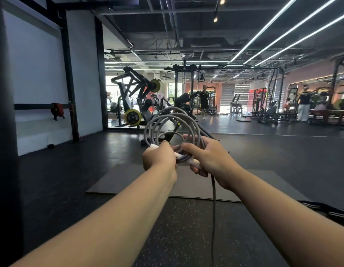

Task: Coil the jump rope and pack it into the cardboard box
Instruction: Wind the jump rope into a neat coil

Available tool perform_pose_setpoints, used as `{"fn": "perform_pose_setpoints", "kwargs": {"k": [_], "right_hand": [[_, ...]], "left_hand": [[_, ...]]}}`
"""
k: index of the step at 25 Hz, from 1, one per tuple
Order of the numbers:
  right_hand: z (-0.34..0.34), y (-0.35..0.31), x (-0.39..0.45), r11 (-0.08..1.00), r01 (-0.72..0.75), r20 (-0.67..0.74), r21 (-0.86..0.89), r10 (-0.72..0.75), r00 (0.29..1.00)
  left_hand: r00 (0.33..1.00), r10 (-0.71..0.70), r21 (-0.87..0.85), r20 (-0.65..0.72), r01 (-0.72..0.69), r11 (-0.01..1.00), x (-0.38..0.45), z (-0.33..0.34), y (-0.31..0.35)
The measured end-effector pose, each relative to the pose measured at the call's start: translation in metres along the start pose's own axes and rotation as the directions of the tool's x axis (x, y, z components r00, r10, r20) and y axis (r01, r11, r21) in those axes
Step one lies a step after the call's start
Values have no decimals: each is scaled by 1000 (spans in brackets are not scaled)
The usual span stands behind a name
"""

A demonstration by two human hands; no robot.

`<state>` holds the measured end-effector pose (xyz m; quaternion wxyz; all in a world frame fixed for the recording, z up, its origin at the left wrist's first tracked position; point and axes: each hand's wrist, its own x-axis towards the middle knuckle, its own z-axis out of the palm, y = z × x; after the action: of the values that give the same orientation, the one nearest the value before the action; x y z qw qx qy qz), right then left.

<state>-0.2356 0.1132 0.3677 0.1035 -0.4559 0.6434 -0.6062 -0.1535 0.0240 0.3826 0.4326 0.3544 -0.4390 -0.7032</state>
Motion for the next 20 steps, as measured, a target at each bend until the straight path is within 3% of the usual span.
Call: {"fn": "perform_pose_setpoints", "kwargs": {"k": [6,8,9,10,11,12,13,14,15,16,18,20], "right_hand": [[-11,9,-4,999,-40,-88,18,42,995],[-19,11,-3,989,-10,-46,-148,4,999],[-24,12,-2,957,13,-8,-290,-16,1000],[-29,10,-1,895,44,37,-443,-31,999],[-33,7,0,809,83,88,-581,-39,995],[-36,1,2,713,132,145,-688,-43,989],[-37,-7,5,627,183,201,-757,-43,979],[-37,-17,7,563,220,241,-797,-38,970],[-37,-28,10,517,242,262,-821,-34,964],[-38,-38,13,480,259,274,-838,-39,961],[-41,-53,19,425,294,302,-856,-50,952],[-45,-62,21,405,350,352,-844,-74,933]], "left_hand": [[971,-38,204,237,-12,979,7,-9,-10],[975,-20,266,220,-40,963,17,-17,-9],[980,73,331,185,-132,934,21,-24,-7],[944,263,495,201,-329,804,25,-29,-3],[819,474,649,323,-556,519,29,-33,3],[596,616,690,515,-715,116,29,-33,10],[349,623,606,700,-752,-260,23,-29,20],[203,534,487,821,-738,-467,16,-22,32],[162,418,384,894,-757,-528,10,-12,44],[204,290,330,935,-803,-497,3,-4,53],[343,36,336,939,-889,-309,0,9,68],[388,-53,382,920,-919,-95,5,16,73]]}}
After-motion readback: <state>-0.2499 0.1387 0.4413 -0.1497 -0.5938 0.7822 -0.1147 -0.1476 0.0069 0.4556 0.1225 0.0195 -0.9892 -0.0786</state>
